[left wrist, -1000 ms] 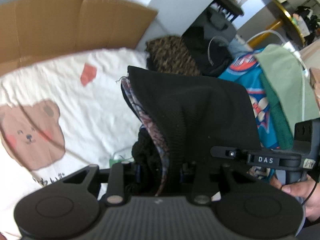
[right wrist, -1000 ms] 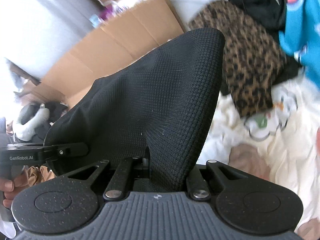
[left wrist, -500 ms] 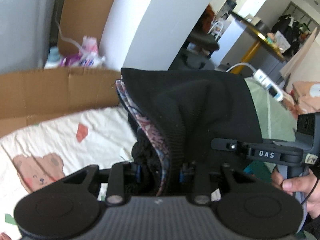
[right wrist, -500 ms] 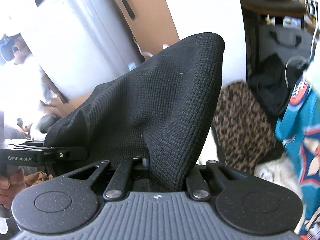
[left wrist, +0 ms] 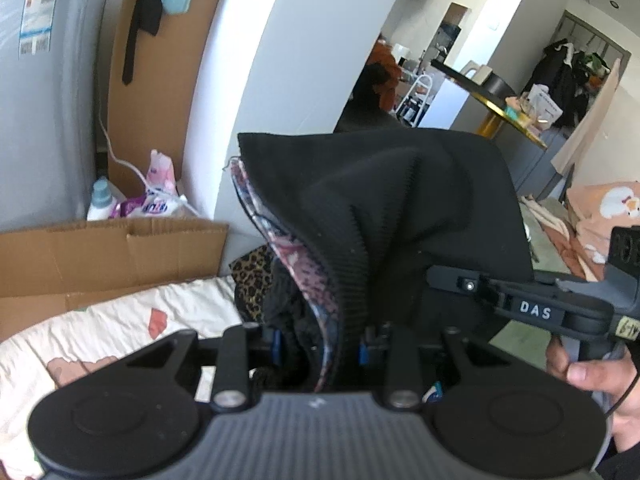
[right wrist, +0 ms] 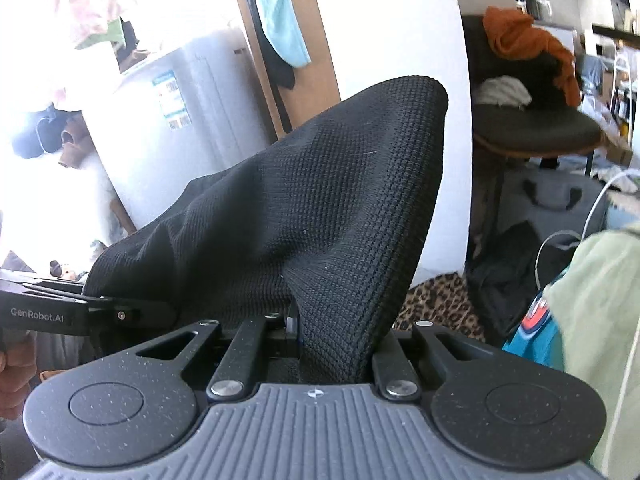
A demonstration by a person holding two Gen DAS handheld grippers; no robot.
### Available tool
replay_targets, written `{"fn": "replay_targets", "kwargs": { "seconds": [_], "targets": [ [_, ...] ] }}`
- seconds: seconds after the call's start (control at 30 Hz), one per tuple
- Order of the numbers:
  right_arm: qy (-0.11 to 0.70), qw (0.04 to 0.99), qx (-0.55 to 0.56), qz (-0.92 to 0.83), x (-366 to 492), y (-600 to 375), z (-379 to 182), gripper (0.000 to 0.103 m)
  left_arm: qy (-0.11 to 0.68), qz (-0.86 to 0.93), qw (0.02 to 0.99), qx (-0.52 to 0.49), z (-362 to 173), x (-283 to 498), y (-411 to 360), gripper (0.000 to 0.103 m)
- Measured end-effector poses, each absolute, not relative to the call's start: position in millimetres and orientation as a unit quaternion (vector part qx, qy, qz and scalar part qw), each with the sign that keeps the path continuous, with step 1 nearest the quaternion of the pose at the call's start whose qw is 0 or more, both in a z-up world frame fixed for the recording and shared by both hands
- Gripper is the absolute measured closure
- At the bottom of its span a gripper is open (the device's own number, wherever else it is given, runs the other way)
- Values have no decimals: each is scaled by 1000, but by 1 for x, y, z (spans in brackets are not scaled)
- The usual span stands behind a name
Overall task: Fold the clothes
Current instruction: 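Lift the folded black pants off the duvet with both tools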
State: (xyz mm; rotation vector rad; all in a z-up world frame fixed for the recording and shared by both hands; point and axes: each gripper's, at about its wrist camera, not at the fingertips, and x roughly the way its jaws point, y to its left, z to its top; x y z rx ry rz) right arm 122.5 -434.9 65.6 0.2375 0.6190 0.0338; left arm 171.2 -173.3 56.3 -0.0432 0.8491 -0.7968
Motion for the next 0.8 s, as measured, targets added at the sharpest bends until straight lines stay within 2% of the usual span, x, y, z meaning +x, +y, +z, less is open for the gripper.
{"fn": "replay_targets", "kwargs": {
  "seconds": [0.43,0.8],
  "targets": [
    [275,958,84,17,81,-452,151,93,356,-394,847,-33,112,115,-198,68],
    [278,958,61,9,52,-477,166,93,342,-422,839,-36,108,92,-225,68]
  ]
}}
